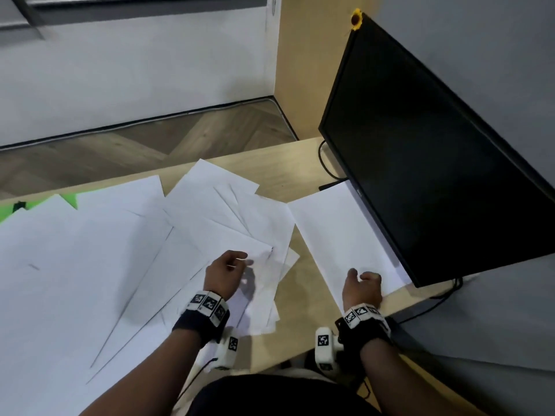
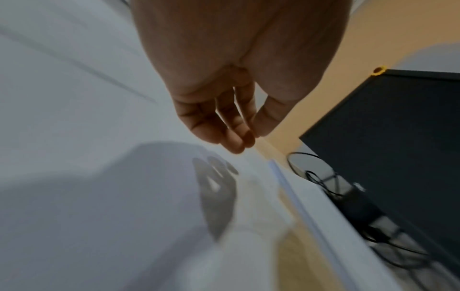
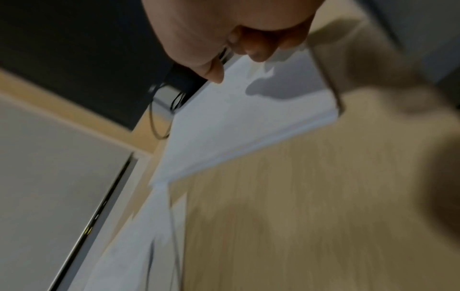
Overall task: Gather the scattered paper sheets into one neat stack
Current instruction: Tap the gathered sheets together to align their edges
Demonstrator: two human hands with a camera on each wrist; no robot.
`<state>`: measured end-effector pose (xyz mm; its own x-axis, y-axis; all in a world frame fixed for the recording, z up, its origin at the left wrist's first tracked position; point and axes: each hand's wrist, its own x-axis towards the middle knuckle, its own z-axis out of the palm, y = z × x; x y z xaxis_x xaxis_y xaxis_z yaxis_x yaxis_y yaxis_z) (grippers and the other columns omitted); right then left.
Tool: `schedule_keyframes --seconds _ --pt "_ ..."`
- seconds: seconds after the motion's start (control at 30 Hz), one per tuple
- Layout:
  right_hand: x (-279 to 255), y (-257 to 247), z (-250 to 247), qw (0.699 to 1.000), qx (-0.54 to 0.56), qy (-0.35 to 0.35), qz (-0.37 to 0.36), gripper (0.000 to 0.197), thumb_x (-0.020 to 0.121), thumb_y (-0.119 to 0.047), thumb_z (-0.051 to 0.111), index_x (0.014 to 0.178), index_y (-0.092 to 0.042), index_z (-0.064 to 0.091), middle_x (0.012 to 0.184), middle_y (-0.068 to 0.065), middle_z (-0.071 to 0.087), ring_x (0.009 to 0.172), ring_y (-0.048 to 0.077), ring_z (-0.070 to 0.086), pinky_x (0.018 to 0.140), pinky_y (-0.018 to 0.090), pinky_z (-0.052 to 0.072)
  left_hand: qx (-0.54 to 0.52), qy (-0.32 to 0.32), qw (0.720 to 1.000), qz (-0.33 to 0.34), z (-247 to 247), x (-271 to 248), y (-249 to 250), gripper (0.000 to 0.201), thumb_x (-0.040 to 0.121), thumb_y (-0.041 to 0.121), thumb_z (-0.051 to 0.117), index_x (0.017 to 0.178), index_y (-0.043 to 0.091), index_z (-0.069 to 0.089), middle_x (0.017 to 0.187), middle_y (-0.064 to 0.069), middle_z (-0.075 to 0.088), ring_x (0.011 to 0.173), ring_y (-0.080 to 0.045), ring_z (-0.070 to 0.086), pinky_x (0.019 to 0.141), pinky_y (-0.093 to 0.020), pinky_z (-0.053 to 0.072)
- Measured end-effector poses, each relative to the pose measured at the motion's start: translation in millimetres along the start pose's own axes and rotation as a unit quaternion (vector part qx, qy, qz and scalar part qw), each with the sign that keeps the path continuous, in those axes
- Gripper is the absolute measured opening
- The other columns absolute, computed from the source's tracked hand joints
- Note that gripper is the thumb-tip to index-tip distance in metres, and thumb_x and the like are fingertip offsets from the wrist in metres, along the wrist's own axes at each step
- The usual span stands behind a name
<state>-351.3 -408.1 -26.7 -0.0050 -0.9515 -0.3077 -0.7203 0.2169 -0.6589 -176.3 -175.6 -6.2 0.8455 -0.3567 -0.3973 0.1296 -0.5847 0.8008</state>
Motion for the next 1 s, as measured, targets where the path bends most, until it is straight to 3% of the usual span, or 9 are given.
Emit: schedule_keyframes --seconds 0.03,0.1,0.2,0.33,0.47,0.53,0.7,0.8,1.0 --pt "-10 -2 10 1.000 -0.010 -0.015 -0.025 0.019 0.086 -0.038 0.060 0.091 -0.022 0.050 0.100 0.013 0.068 0.087 0.033 0.062 0.081 0.037 0.049 0.018 0.024 1.000 -0.001 -16 -2 -7 0.018 0.090 0.013 0.059 0.098 0.027 0.069 0.077 0.017 0.071 0.070 0.008 0.063 0.062 -0.004 0.042" --pt "-33 -9 29 0.995 -0.035 -0.062 -0.071 0.018 0.085 -0.039 0.061 0.088 -0.026 0.050 0.096 0.008 0.068 0.080 0.030 0.061 0.077 0.032 0.046 0.057 0.082 0.995 0.016 -48 -3 -27 0.016 0.088 0.015 0.063 0.098 0.025 0.071 0.090 0.003 0.071 0.082 -0.010 0.066 0.074 -0.018 0.047" --pt "-63 -12 58 0.978 -0.061 -0.159 -0.124 0.024 0.077 -0.041 0.067 0.087 -0.029 0.050 0.095 0.001 0.066 0.087 0.027 0.063 0.075 0.031 0.047 0.140 0.199 0.969 0.036 -86 -3 -63 0.017 0.081 0.022 0.069 0.097 0.020 0.074 0.105 -0.012 0.066 0.099 -0.035 0.060 0.088 -0.037 0.046" --pt "-100 -9 84 0.969 -0.089 -0.183 -0.143 0.038 0.067 -0.040 0.074 0.097 -0.025 0.054 0.104 0.006 0.062 0.104 0.030 0.058 0.088 0.038 0.049 0.173 0.287 0.939 -0.080 -126 -18 -101 0.044 0.081 0.032 0.072 0.122 0.020 0.062 0.137 -0.014 0.048 0.124 -0.041 0.041 0.101 -0.050 0.039" --pt "-127 -11 93 0.967 -0.144 -0.167 -0.130 0.062 0.072 -0.037 0.074 0.127 -0.017 0.053 0.128 0.017 0.050 0.120 0.036 0.047 0.100 0.040 0.042 0.286 0.203 0.919 -0.179 -158 -29 -136 0.098 0.079 0.067 0.059 0.153 0.017 0.019 0.160 -0.021 0.010 0.147 -0.038 0.010 0.119 -0.046 0.013" --pt "-141 -12 97 0.959 -0.181 -0.166 -0.144 0.070 0.074 -0.044 0.071 0.136 -0.019 0.049 0.137 0.014 0.045 0.125 0.035 0.044 0.106 0.042 0.038 0.308 0.168 0.917 -0.191 -169 -35 -152 0.109 0.077 0.074 0.056 0.155 0.016 0.006 0.160 -0.023 0.001 0.146 -0.043 0.006 0.119 -0.049 0.014" --pt "-182 -4 109 0.901 -0.333 -0.176 -0.215 0.094 0.075 -0.069 0.056 0.150 -0.019 0.029 0.159 0.010 0.018 0.143 0.031 0.021 0.114 0.043 0.027 0.338 0.135 0.917 -0.162 -181 -44 -178 0.105 0.074 0.077 0.050 0.151 0.014 0.015 0.156 -0.020 0.015 0.141 -0.042 0.017 0.111 -0.052 0.031" --pt "-205 1 119 0.877 -0.371 -0.202 -0.229 0.105 0.077 -0.071 0.053 0.155 -0.013 0.012 0.163 0.014 -0.001 0.149 0.032 0.002 0.120 0.043 0.018 0.371 0.113 0.913 -0.126 -183 -51 -179 0.096 0.075 0.073 0.050 0.147 0.015 0.023 0.148 -0.018 0.028 0.132 -0.042 0.031 0.102 -0.049 0.041" --pt "-235 -1 135 0.878 -0.362 -0.215 -0.227 0.107 0.077 -0.062 0.060 0.155 -0.008 0.010 0.163 0.013 -0.003 0.150 0.029 0.000 0.119 0.040 0.020 0.410 0.063 0.909 -0.030 -198 -63 -174 0.075 0.083 0.066 0.050 0.140 0.019 0.036 0.131 -0.007 0.053 0.114 -0.032 0.052 0.093 -0.038 0.044"
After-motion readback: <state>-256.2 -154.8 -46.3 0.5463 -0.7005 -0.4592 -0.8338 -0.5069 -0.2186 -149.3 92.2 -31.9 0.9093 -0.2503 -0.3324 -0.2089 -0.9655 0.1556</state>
